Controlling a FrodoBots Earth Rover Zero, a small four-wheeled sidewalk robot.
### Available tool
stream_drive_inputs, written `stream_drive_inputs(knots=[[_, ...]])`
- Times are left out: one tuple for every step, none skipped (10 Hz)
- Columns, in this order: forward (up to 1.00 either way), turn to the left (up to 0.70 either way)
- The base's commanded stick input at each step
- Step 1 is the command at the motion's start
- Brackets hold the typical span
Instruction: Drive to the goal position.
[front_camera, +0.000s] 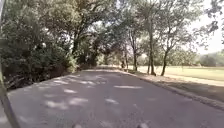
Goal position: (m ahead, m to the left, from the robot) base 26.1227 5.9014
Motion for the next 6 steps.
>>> stream_drive_inputs(knots=[[0.56, 0.0], [0.7, 0.0], [0.7, 0.0], [0.7, 0.0], [0.7, 0.0], [0.7, 0.0]])
